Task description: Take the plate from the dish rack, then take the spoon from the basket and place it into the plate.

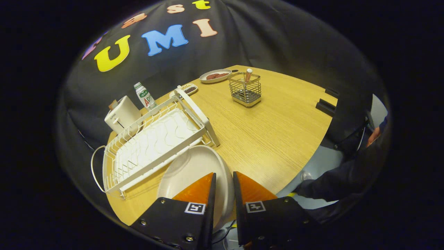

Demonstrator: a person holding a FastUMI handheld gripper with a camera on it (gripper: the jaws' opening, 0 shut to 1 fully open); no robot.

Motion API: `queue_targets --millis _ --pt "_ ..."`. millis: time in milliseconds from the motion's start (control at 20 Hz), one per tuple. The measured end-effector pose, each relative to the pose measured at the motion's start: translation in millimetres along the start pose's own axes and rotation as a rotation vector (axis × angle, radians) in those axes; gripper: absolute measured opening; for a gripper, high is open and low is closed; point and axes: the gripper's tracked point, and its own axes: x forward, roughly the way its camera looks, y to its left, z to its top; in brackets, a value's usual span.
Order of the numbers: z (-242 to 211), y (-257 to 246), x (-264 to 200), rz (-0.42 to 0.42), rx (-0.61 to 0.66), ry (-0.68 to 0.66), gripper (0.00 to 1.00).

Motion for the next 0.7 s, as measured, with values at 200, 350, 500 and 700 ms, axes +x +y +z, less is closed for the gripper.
queue_targets --millis 200,350,500,700 --pt "16 -6 -6 -0.016 -0.072 -0.028 0.35" --pt "38 -10 -5 -0.040 -0.121 -0.060 0.35" --pt "74 -21 -3 -0.082 -0.167 -0.115 0.35" --pt "127 -37 6 -0.140 -0.203 -0.187 0.35"
